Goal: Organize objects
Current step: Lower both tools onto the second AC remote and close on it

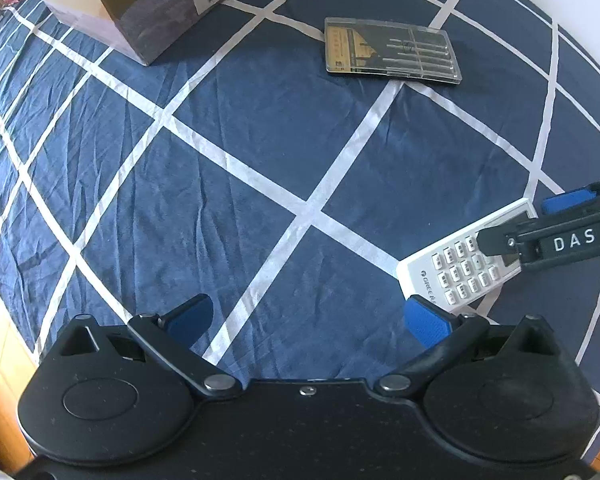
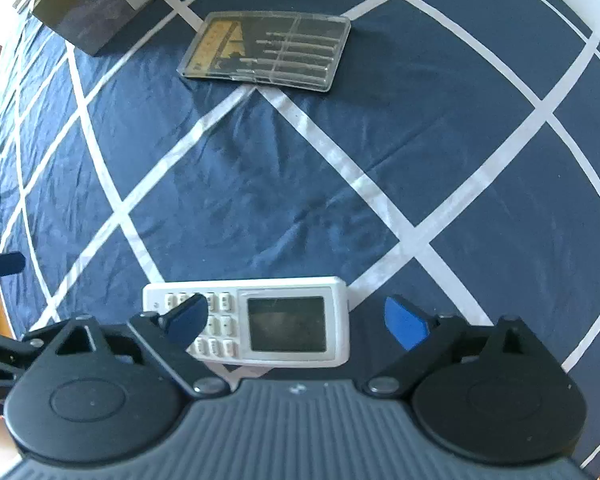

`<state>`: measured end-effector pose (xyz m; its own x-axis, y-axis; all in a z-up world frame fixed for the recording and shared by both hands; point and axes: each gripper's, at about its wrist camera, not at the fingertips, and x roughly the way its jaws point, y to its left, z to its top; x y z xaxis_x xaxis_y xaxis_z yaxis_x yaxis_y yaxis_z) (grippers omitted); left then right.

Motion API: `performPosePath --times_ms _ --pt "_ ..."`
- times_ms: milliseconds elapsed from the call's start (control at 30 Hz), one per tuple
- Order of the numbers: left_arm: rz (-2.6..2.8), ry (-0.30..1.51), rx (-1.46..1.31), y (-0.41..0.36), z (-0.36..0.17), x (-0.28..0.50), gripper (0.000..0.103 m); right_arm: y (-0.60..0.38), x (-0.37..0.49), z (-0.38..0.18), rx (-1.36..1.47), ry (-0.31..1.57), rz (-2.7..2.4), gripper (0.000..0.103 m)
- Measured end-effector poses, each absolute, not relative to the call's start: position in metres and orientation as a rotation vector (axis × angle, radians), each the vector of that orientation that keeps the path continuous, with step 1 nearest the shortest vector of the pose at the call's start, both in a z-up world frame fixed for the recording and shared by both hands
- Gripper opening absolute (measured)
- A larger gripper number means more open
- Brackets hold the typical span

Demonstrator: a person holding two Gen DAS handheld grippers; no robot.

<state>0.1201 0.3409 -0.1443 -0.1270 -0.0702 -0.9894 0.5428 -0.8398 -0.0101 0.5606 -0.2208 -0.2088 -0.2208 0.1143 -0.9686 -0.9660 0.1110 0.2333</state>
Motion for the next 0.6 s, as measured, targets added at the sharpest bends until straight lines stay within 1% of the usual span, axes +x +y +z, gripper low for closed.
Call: performPosePath --times_ms 67,200,333,400,600 --pt "-2.019 0.515 1.742 0.342 -0.145 0.119 0.103 -0.22 0.56 -0.211 -0.926 1.362 1.336 0.087" --pt "-2.018 0.518 1.753 0.342 -0.148 0.119 0.103 -0.22 0.561 -0.213 -0.924 1.36 1.347 0.086" --pt "-2.02 0.525 1.761 0.343 -0.15 0.118 0.103 -0.221 0.563 -0.211 -0.898 1.381 1.366 0.074" --pt "-2.023 0.53 1.763 0.344 -0.15 0.118 0.103 -0.223 0.562 -0.21 -0.887 1.383 1.363 0.071" --pt "-2.023 0.553 1.767 0.342 -0.154 0.121 0.103 -0.231 0.561 -0.21 -0.826 1.411 1.304 0.071"
